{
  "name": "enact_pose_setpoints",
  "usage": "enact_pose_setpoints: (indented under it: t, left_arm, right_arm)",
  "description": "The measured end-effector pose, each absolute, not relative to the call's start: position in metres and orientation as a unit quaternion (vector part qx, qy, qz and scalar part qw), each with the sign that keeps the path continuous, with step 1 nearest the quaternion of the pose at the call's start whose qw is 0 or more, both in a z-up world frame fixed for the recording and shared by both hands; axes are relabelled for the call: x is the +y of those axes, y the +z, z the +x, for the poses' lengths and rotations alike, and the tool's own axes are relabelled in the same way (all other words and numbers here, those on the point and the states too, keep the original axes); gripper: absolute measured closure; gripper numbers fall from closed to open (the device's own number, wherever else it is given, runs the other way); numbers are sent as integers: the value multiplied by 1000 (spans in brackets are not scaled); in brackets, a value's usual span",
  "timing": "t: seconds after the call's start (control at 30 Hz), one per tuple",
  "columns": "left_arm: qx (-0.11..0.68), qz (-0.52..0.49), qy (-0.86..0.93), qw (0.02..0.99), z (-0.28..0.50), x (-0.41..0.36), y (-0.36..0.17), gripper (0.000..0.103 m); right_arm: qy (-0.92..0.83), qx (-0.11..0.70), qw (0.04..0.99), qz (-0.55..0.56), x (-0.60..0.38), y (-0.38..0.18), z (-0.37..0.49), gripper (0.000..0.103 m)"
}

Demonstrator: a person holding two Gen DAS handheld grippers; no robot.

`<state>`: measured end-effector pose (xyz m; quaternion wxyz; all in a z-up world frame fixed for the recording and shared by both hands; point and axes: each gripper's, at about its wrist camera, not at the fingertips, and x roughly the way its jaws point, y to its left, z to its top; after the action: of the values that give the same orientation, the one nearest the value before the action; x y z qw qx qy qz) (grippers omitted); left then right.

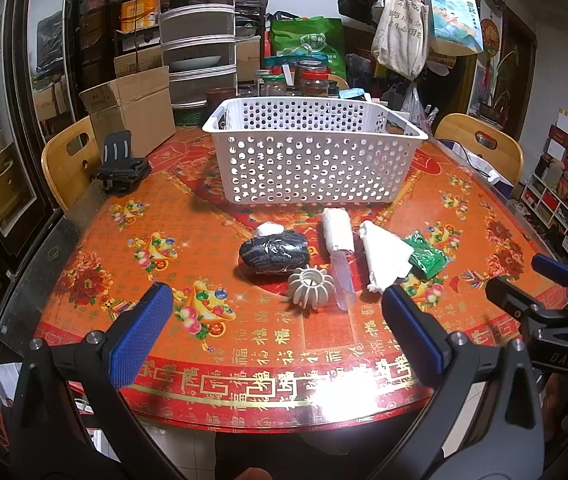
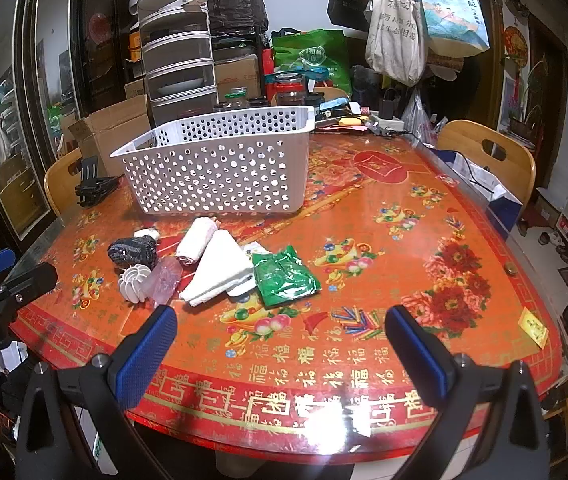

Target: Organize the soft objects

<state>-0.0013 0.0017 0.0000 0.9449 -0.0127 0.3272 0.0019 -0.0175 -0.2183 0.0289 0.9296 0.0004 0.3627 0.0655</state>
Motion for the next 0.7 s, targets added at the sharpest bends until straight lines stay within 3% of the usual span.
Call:
enact_pose_setpoints:
  t: [0.7]
  left_arm:
    - [330, -15, -4, 944, -1, -1, -3, 0]
  right_arm:
    - [65, 363, 929, 0, -219, 29, -17, 0]
